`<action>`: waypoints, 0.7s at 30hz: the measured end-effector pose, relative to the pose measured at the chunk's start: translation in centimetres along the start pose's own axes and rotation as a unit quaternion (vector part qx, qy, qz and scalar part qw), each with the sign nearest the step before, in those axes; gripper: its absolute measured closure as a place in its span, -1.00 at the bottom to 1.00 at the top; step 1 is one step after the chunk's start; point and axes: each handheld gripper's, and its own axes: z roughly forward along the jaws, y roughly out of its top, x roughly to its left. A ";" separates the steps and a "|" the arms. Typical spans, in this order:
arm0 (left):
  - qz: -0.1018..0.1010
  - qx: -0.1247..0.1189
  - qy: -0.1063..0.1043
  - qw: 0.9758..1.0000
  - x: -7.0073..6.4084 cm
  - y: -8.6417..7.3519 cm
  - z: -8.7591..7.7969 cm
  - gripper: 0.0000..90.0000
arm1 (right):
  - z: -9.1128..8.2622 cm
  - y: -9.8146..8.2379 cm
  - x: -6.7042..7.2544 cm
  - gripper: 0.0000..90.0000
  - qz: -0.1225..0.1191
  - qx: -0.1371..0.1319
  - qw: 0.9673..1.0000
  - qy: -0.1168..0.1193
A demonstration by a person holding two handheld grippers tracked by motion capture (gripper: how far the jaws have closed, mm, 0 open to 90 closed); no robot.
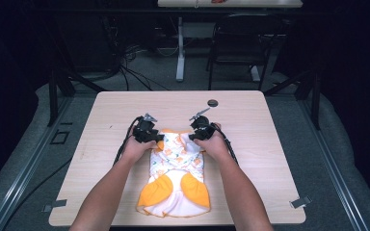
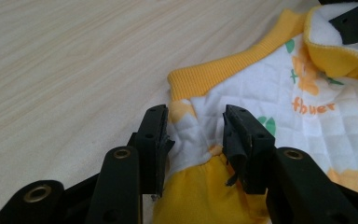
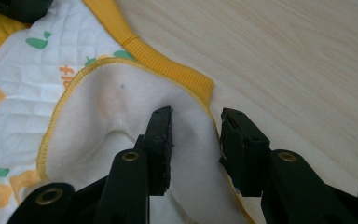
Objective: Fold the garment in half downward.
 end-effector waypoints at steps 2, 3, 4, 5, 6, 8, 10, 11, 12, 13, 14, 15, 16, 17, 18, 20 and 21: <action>-0.009 0.002 -0.002 1.000 0.1 -0.3 0.2 0.31 | 0.2 -0.1 0.0 0.38 0.010 -0.005 1.000 0.002; -0.014 -0.001 -0.004 1.000 0.2 -0.4 0.2 0.31 | 0.2 0.0 0.0 0.37 0.009 0.000 1.000 0.004; -0.016 -0.004 -0.006 1.000 0.3 -0.6 0.2 0.31 | 0.2 -0.1 0.0 0.37 0.010 -0.001 1.000 0.005; -0.018 -0.010 -0.008 1.000 0.4 -0.8 0.2 0.31 | 0.2 -0.1 0.0 0.37 0.009 0.000 1.000 0.006; -0.021 -0.013 -0.012 1.000 0.4 -0.9 0.2 0.31 | 0.3 -0.1 0.0 0.39 0.008 -0.002 1.000 0.007; -0.027 -0.016 -0.015 0.999 0.5 -1.0 0.2 0.32 | 0.4 -0.2 0.0 0.44 0.011 -0.005 1.000 0.013; -0.024 -0.015 -0.014 1.000 0.4 -1.0 0.2 0.32 | 0.4 -0.1 -0.1 0.46 0.019 0.002 1.000 0.019; -0.025 -0.016 -0.012 0.999 0.4 -1.0 0.2 0.34 | 0.5 -0.1 -0.1 0.48 0.024 0.001 1.000 0.021; -0.026 -0.015 -0.012 0.999 0.4 -1.0 0.2 0.34 | 0.5 -0.1 -0.1 0.49 0.022 0.003 0.999 0.023; -0.027 -0.015 -0.014 0.999 0.4 -1.0 0.2 0.36 | 0.5 -0.1 -0.1 0.49 0.024 0.004 0.999 0.024; -0.029 -0.016 -0.017 0.999 0.3 -1.0 0.2 0.38 | 0.6 -0.2 -0.1 0.50 0.035 -0.007 0.999 0.025; -0.031 -0.016 -0.021 0.999 0.4 -1.0 0.2 0.41 | 0.5 -0.1 -0.2 0.51 0.035 0.003 0.999 0.030; -0.032 -0.015 -0.022 0.999 0.4 -1.0 0.2 0.44 | 0.5 -0.1 -0.4 0.53 0.040 0.006 0.999 0.036; -0.033 -0.015 -0.022 0.999 0.4 -1.0 0.2 0.46 | 0.5 -0.2 -0.5 0.54 0.048 0.004 0.998 0.039; -0.034 -0.014 -0.023 0.999 0.4 -1.0 0.2 0.48 | 0.6 -0.2 -0.5 0.56 0.053 0.001 0.998 0.044; -0.033 -0.008 -0.026 0.999 0.2 -0.9 0.1 0.59 | 0.5 -0.2 -0.6 0.62 0.051 0.003 0.997 0.050; -0.031 -0.009 -0.026 0.999 0.1 -0.9 0.2 0.66 | 0.5 -0.2 -0.6 0.65 0.052 0.005 0.997 0.054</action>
